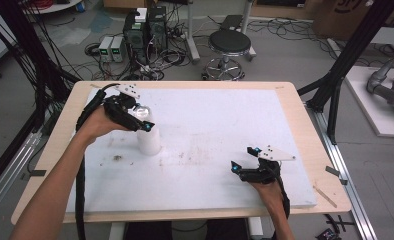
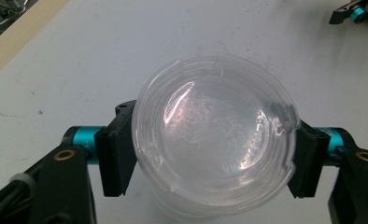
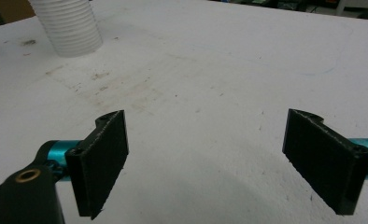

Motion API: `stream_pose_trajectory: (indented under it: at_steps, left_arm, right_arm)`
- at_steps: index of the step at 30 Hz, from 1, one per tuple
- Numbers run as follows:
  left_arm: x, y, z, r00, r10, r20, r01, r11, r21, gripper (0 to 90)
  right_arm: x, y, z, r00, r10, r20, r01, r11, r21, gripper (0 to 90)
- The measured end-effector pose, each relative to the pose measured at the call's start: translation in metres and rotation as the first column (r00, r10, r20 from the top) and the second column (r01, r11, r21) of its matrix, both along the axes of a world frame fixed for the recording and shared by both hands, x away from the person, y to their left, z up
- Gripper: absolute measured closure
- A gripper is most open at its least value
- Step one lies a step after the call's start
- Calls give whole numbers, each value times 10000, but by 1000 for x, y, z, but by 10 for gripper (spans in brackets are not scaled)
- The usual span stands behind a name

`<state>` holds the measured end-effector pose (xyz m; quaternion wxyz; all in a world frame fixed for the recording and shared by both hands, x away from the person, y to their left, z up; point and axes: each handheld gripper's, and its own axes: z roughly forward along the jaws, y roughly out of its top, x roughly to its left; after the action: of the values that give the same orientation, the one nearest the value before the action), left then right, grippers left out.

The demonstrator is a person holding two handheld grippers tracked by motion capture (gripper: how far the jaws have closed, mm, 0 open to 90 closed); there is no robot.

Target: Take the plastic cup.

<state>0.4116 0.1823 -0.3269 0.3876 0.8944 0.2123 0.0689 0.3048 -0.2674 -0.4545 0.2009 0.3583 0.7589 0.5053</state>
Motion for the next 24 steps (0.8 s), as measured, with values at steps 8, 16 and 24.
stream_pose_trajectory:
  at_steps: [8, 16, 24]
  left_arm:
    - [-1, 0, 0, 10000, 16, 38, -16, 10000, -47, 355]
    - [-2, 0, 1, 9999, 162, 36, -162, 9998, -129, 355]
    - [-5, 3, 8, 9995, 274, 156, -269, 9993, -274, 352]
  right_arm:
    - [0, 0, 0, 10000, -3, -55, 4, 10000, 22, 144]
    - [-1, 1, 0, 10000, -17, -50, 17, 10000, -12, 144]
    - [-1, 1, 0, 10000, -33, -38, 33, 10000, -23, 143]
